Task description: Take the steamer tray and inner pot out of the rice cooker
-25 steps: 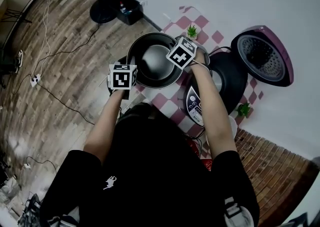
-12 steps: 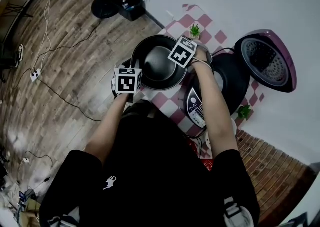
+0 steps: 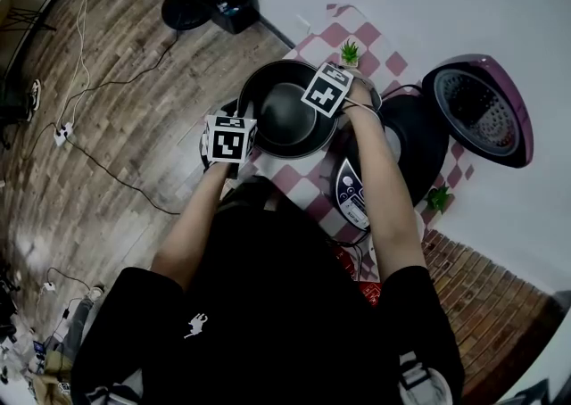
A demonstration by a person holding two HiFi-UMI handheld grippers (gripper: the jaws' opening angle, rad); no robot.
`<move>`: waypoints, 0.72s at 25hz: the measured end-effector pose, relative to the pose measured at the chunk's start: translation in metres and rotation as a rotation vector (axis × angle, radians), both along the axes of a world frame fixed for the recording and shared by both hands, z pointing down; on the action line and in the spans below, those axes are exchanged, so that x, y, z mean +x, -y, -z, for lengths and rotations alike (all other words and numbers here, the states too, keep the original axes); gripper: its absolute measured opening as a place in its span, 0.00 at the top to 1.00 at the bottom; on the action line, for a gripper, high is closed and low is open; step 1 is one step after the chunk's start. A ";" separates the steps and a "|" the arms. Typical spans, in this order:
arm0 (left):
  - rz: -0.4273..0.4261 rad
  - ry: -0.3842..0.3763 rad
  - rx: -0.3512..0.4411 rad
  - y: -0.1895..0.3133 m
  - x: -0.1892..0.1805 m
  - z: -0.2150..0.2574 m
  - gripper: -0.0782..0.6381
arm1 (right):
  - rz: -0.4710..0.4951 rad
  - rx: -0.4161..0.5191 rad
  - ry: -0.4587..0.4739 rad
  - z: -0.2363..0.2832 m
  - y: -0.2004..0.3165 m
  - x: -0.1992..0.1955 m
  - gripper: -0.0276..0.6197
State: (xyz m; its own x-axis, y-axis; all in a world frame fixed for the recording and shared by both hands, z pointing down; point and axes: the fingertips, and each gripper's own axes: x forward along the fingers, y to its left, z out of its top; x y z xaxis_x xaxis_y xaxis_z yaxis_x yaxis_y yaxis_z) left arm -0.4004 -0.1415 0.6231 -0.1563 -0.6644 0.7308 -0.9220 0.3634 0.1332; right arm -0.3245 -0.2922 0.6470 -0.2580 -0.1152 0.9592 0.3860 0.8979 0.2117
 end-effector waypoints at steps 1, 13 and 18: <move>-0.014 0.007 0.000 0.001 0.000 0.000 0.78 | 0.009 0.013 -0.003 -0.001 0.001 -0.001 0.85; -0.184 0.157 0.098 0.021 -0.003 0.053 0.58 | -0.071 0.106 0.176 0.057 0.012 -0.004 0.66; -0.260 0.210 0.180 0.048 0.001 0.095 0.71 | -0.208 0.086 0.362 0.116 0.019 0.007 0.74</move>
